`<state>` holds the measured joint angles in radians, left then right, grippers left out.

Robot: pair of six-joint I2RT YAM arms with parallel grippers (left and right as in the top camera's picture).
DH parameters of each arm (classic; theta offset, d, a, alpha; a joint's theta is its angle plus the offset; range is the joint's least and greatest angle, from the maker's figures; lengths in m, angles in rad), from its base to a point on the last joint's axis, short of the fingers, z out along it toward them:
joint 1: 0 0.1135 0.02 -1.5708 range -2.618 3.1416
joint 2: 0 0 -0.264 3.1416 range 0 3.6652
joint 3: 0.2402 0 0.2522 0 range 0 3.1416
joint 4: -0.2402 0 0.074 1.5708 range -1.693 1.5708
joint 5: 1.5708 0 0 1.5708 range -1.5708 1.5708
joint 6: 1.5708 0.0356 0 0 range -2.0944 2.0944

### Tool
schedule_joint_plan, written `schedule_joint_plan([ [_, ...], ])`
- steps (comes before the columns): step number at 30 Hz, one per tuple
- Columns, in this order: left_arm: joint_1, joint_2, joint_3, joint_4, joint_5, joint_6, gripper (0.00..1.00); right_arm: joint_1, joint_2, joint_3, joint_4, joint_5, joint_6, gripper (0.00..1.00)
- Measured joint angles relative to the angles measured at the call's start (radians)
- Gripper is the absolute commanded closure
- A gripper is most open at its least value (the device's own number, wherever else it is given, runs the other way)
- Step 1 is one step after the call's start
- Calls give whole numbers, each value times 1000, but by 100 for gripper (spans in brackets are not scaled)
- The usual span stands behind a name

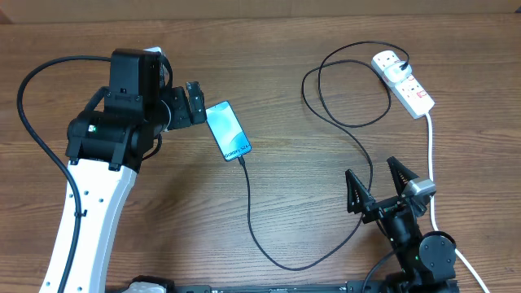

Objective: Plug charger to phone and switch on socket

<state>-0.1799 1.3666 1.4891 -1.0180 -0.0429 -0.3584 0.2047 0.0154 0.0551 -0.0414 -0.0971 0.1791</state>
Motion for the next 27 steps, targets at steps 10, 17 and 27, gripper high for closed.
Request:
schedule_joint_plan([
  [10,0,0,0,0,0,0,0,-61,-1,-36,13,-11,-128,0],
  [17,0,0,0,0,0,0,0,-139,-2,-37,-39,-11,-162,0],
  [27,0,0,0,0,0,0,0,-164,-2,-37,-49,29,-267,0],
])
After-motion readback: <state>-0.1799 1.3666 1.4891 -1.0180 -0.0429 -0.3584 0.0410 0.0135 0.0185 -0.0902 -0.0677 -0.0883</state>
